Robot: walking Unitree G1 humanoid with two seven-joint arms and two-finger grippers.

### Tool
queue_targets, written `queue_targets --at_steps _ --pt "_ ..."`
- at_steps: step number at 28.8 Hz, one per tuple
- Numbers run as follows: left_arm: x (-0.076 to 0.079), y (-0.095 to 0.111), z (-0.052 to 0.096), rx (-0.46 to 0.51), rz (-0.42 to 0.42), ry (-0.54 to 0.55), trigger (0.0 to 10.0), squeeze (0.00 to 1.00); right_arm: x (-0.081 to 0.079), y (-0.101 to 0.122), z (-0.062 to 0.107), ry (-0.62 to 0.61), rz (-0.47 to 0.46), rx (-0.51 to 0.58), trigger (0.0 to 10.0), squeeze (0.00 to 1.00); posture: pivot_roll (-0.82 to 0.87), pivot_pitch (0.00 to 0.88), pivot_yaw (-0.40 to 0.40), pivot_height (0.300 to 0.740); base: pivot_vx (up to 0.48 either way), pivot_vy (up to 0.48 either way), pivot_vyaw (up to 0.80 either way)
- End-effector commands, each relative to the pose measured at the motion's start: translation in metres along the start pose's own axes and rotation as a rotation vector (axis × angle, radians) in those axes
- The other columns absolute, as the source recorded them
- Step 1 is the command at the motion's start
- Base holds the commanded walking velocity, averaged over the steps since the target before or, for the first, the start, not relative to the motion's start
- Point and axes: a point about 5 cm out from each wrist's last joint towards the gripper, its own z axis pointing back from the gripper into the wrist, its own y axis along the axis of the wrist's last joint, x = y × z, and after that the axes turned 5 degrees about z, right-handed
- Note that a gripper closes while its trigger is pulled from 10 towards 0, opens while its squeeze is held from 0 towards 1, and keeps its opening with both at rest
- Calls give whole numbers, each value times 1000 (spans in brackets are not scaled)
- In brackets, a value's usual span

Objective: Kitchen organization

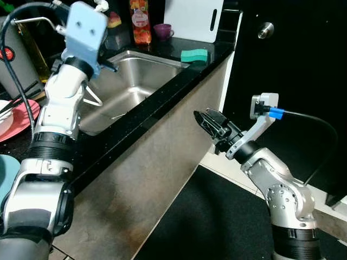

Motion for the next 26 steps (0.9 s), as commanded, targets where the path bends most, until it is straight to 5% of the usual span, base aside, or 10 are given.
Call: queue_targets --at_steps 1,3,5,10,11,18,19,20,22,26 --pt "-1 -4 -1 -15 83 -1 10000 0 -5 -1 1 16 8 -13 10000 0 -35 0 87 740 0 0 0" --pt "0 -16 -3 -40 220 3 10000 0 -7 0 3 16 12 -17 10000 0 -56 8 89 740 0 0 0" --pt "1 -22 -3 -53 268 8 10000 0 -9 1 5 17 12 -19 10000 0 -65 16 89 740 0 0 0" --pt "-1 -31 -2 -81 283 25 10000 0 -11 1 8 20 14 -27 10000 0 -79 22 88 740 0 0 0" --pt "-3 -32 -2 -82 269 42 10000 1000 -12 2 8 21 14 -27 10000 0 -80 24 87 740 0 0 0" --pt "-28 -21 0 -30 143 207 10000 1000 -13 3 8 30 9 -23 10000 0 -78 19 84 740 0 0 0" --pt "-27 -8 -4 37 125 186 10000 302 -14 3 8 33 8 -20 10000 0 -76 15 85 740 0 0 0" --pt "-26 1 -6 84 113 168 10000 0 -15 3 7 35 6 -19 10000 0 -76 13 86 740 0 0 0" --pt "-4 37 -10 272 88 -1 10000 0 -16 3 5 45 -1 -14 10000 0 -59 0 81 740 0 0 0" --pt "9 47 -5 321 91 -85 10000 0 -17 2 4 51 -5 -13 10000 0 -48 0 73 740 0 0 0"
